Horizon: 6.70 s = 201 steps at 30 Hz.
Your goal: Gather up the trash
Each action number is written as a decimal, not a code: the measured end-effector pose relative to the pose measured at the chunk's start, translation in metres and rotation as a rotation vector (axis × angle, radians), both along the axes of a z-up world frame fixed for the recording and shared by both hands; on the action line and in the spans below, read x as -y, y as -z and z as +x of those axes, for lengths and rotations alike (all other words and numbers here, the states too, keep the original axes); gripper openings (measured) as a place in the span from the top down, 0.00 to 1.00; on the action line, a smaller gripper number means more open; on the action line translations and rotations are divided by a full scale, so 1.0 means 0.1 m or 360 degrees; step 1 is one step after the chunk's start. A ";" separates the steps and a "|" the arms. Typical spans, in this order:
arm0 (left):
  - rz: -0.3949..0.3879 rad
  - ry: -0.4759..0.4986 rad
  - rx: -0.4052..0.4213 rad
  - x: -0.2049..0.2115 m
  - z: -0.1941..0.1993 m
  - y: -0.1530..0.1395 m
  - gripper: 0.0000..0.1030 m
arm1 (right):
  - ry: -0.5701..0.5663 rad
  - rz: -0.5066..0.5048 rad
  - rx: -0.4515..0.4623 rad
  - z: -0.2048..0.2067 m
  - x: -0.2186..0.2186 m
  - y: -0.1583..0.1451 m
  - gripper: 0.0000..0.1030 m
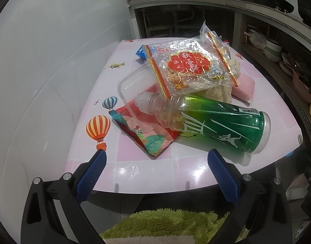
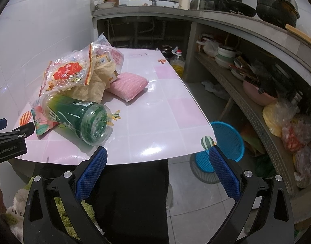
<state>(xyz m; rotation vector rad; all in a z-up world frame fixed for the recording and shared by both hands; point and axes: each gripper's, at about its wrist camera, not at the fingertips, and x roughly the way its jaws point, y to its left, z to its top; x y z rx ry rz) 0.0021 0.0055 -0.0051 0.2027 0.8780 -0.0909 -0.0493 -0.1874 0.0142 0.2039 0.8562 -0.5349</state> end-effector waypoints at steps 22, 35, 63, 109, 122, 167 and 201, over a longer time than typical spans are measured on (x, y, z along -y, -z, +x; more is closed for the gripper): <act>0.0013 -0.0001 -0.0004 -0.08 0.04 0.00 0.05 | -0.0003 -0.0005 0.0000 0.01 -0.01 -0.02 0.07; 0.0025 -0.0003 -0.0003 -0.06 0.03 0.03 0.05 | -0.0001 -0.0002 0.0003 0.03 -0.03 -0.03 0.07; 0.0034 -0.0006 -0.0030 -0.12 0.09 0.07 0.05 | 0.0005 0.0014 -0.0010 0.08 0.00 0.00 0.07; -0.0902 0.0385 -0.0344 -0.41 1.40 0.12 0.24 | -0.0210 0.0306 0.0175 1.23 0.26 -0.07 0.07; -0.1047 0.0291 -0.0378 -0.44 1.54 0.21 0.64 | -0.0218 0.0304 0.0165 1.25 0.30 -0.03 0.11; -0.1509 0.0219 0.0121 -1.29 1.48 -0.48 0.90 | -0.0280 0.1208 -0.0020 2.27 0.46 0.29 0.11; -0.1546 0.0214 0.0162 -1.40 1.46 -0.49 0.90 | -0.0289 0.1268 0.0103 2.10 0.31 0.08 0.98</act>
